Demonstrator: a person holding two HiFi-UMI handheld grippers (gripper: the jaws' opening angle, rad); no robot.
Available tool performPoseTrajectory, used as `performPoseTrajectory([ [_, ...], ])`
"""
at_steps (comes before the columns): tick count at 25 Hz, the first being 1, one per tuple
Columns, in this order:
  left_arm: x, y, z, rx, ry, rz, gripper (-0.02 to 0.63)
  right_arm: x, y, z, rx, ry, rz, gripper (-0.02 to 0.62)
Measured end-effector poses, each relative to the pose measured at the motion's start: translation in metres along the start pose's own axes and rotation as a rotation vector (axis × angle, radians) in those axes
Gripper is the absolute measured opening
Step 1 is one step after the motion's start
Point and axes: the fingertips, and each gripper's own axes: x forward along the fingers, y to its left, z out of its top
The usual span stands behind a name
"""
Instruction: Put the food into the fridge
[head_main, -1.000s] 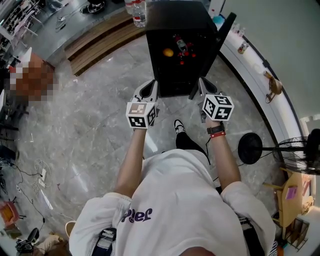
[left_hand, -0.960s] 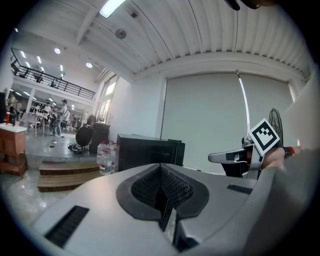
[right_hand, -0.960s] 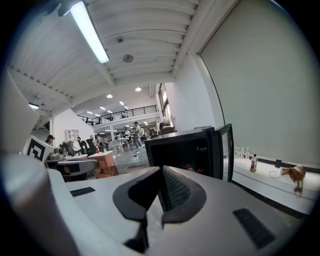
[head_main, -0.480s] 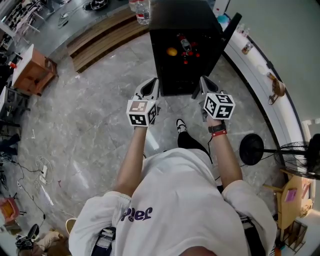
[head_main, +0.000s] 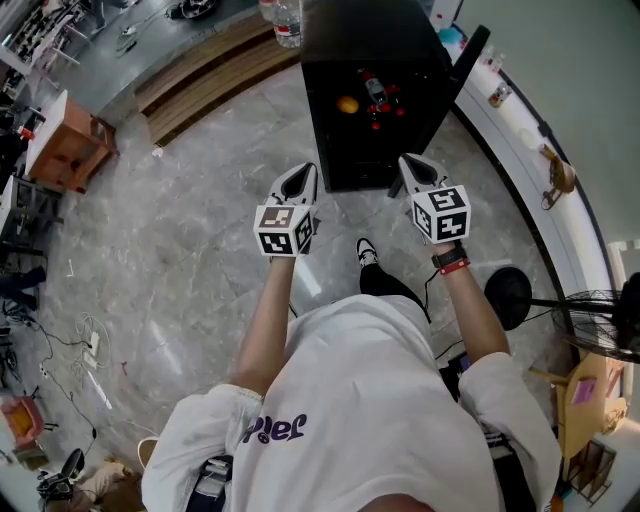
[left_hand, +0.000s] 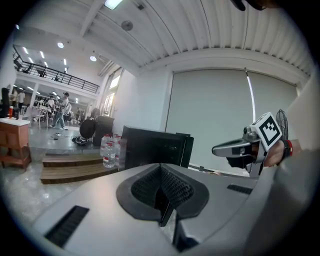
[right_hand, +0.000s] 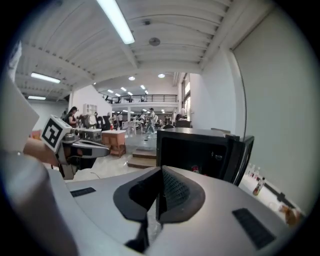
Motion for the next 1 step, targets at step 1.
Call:
performPoseTrajectory([
  [1,0.0001,0.0038,-0.0034,-0.005,0.007,0.005,0.020,0.0007,0.0036,0.0031,-0.057,0.014,0.015,0.014],
])
